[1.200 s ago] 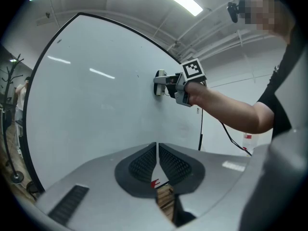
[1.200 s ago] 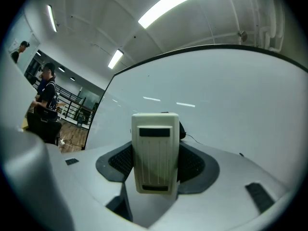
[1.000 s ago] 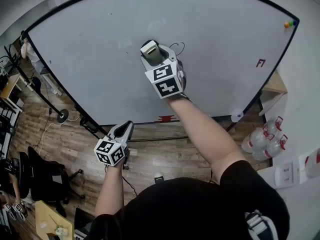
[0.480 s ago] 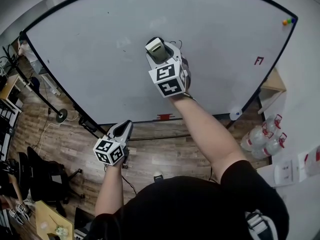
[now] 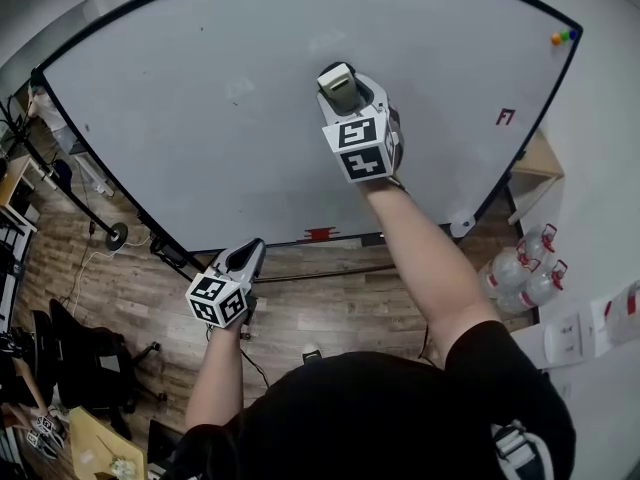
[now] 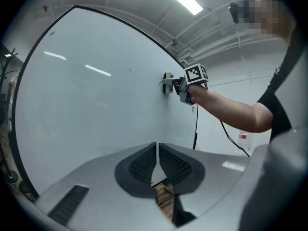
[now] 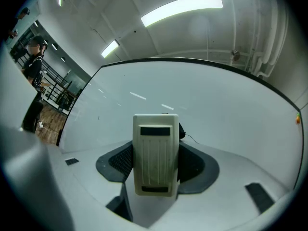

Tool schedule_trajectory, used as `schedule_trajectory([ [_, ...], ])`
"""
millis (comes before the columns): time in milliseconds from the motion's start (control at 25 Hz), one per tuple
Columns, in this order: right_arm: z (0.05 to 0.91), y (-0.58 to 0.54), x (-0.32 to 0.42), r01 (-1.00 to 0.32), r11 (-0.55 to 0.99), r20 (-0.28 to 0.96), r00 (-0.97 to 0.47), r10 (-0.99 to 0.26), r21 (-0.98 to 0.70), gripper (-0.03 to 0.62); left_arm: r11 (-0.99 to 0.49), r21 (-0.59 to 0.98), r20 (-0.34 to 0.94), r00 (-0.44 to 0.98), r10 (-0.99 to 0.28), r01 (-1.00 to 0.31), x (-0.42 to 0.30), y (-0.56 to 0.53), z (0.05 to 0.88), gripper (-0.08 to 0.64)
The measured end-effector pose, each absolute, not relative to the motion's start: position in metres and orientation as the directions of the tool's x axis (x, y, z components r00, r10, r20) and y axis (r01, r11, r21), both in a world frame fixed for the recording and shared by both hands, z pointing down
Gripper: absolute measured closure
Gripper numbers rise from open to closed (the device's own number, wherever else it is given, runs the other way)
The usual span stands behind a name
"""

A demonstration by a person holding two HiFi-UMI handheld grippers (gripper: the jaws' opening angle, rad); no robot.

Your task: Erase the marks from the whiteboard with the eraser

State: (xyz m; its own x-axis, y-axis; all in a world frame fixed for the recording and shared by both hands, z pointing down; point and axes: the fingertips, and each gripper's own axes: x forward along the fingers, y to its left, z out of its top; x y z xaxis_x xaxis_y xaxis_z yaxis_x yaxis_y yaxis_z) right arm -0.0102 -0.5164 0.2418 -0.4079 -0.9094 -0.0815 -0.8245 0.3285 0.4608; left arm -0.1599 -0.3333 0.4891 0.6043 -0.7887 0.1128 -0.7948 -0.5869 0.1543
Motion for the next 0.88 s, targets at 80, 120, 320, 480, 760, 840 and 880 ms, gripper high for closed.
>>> schedule_trajectory([
  [80, 0.240, -0.519, 0.007, -0.832, 0.305, -0.088, -0.386, -0.918, 0.462, 0.347, -0.597, 0.152, 0.121, 0.614, -0.780, -0.788, -0.153, -0.334, 0.491, 0.534],
  [120, 0.239, -0.520, 0.016, -0.837, 0.294, -0.092, -0.374, -0.923, 0.461, 0.347, -0.602, 0.149, 0.125, 0.619, -0.775, -0.784, -0.150, -0.335, 0.491, 0.534],
  [320, 0.243, -0.529, 0.063, -0.868, 0.241, -0.110, -0.316, -0.942, 0.435, 0.347, -0.617, 0.134, 0.132, 0.631, -0.764, -0.775, -0.145, -0.337, 0.489, 0.534],
  [480, 0.249, -0.535, 0.103, -0.896, 0.198, -0.107, -0.259, -0.960, 0.398, 0.347, -0.621, 0.126, 0.139, 0.633, -0.761, -0.774, -0.146, -0.338, 0.488, 0.534],
  [760, 0.251, -0.537, 0.128, -0.912, 0.166, -0.117, -0.225, -0.967, 0.375, 0.347, -0.617, 0.122, 0.148, 0.629, -0.763, -0.778, -0.151, -0.337, 0.490, 0.534],
  [840, 0.250, -0.536, 0.126, -0.913, 0.163, -0.124, -0.224, -0.967, 0.374, 0.347, -0.618, 0.122, 0.147, 0.630, -0.763, -0.777, -0.152, -0.336, 0.490, 0.532],
  [880, 0.249, -0.536, 0.126, -0.914, 0.160, -0.132, -0.223, -0.966, 0.374, 0.347, -0.618, 0.122, 0.147, 0.630, -0.763, -0.777, -0.153, -0.335, 0.490, 0.533],
])
